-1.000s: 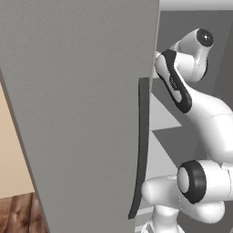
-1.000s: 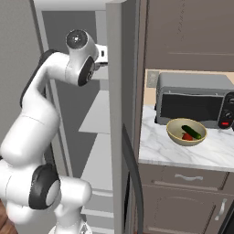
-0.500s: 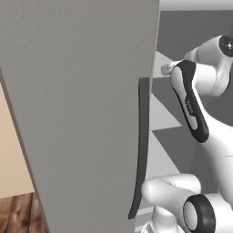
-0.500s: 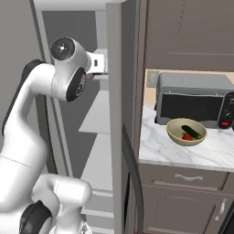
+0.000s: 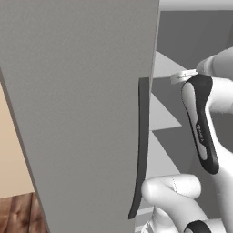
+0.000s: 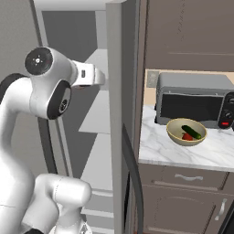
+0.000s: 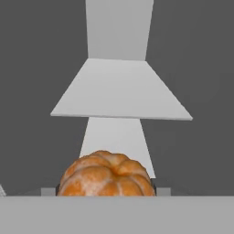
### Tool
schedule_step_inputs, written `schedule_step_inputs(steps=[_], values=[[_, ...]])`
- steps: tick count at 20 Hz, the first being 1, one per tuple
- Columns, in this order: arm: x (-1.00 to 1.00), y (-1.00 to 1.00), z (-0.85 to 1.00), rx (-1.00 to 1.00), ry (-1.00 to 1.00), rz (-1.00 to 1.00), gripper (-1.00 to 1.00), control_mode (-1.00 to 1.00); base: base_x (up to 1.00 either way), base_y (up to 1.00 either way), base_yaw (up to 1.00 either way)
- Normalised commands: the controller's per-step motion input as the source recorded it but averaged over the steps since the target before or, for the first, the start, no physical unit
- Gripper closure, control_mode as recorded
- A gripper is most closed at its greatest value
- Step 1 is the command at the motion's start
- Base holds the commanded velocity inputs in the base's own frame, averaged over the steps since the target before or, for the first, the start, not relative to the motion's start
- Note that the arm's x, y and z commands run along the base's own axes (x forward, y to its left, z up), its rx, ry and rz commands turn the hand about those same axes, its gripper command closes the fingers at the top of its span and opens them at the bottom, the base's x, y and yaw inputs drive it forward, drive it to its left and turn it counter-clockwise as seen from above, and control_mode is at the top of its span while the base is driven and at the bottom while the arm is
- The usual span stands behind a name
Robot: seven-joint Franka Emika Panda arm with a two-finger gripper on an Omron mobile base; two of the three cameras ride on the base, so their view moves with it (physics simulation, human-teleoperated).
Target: Take the cucumber, bell pepper, and tangerine from the freezer and place them in the bowl on the counter.
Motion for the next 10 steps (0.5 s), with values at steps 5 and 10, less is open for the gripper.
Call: schedule_step_inputs(steps=[5, 10], values=[[-0.60, 0.01, 0.08, 0.00, 0.00, -0.01, 1.00, -1.00, 0.00, 0.00, 0.00], [-0.56, 0.20, 0.03, 0.00, 0.00, 0.00, 1.00, -1.00, 0.00, 0.00, 0.00]])
